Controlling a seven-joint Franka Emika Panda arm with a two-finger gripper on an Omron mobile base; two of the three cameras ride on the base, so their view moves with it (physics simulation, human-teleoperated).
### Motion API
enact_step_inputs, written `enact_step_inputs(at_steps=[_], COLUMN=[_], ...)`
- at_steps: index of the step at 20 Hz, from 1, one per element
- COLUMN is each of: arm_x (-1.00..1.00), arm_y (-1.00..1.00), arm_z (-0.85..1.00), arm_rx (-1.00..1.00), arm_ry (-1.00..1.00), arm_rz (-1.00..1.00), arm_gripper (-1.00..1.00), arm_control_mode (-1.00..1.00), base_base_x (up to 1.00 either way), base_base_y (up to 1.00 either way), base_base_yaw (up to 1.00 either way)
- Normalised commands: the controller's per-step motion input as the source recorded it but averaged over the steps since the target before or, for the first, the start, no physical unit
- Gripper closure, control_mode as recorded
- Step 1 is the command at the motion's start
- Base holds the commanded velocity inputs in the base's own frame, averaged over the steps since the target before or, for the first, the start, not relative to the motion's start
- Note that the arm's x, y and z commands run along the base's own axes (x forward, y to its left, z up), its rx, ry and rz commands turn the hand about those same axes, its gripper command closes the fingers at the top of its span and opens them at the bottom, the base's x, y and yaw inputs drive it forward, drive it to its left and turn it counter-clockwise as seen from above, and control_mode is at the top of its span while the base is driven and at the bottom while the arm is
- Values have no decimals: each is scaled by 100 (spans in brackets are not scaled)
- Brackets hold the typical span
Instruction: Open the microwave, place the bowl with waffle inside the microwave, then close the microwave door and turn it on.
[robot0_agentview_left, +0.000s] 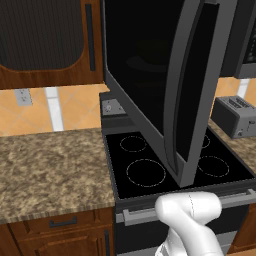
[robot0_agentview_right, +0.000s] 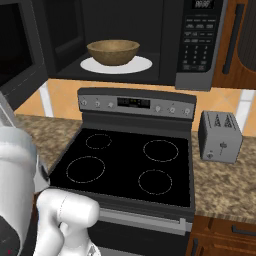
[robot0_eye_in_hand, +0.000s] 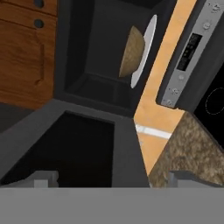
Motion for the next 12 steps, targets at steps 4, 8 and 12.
enact_step_inputs(at_steps=[4,8,12], arm_x=[-88,-48,-11], arm_y=[86,91,96], arm_z=[-21,-25,-35], arm_rx=[14,14,9], arm_ry=[-13,-11,-21], arm_rz=[0,0,-5], arm_gripper=[-100,-100,-100], arm_control_mode=[-100,-100,-100], base_base_x=[0,0,0], base_base_y=[0,0,0], base_base_yaw=[0,0,0])
